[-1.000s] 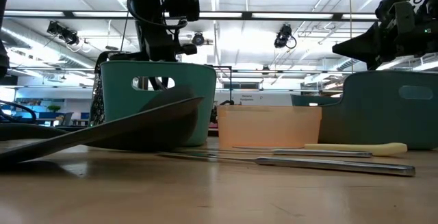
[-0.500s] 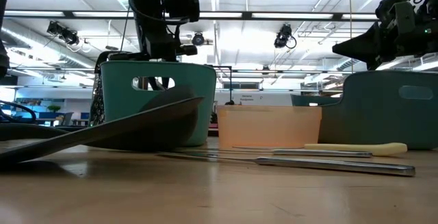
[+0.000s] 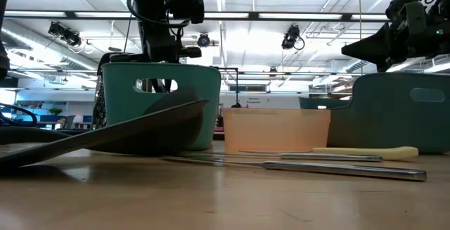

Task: Pick & Place Kitchen Items
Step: Put the black spatula into the dark green bin

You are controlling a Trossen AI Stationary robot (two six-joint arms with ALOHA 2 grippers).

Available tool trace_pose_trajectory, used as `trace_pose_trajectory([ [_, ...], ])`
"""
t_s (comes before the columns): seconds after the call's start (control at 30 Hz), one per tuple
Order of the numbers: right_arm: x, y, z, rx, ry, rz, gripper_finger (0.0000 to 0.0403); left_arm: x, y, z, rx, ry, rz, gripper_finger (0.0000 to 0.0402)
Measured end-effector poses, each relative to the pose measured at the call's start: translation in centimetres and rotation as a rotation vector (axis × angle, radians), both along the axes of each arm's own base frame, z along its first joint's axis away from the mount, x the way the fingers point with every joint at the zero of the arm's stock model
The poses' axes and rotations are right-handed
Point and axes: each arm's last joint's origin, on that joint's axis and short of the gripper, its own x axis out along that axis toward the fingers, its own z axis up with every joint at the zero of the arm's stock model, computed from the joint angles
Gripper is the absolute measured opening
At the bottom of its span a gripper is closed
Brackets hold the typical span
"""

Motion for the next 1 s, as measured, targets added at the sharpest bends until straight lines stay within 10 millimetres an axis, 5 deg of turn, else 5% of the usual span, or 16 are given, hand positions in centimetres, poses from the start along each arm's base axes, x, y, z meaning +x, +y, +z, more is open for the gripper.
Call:
trace_pose_trajectory([
  [1.0, 0.0, 0.0, -0.1, -0.003, 0.007, -0.003, 0.0027, -0.6, 2.7, -0.1, -0.153, -0.038, 0.028, 0.0087],
])
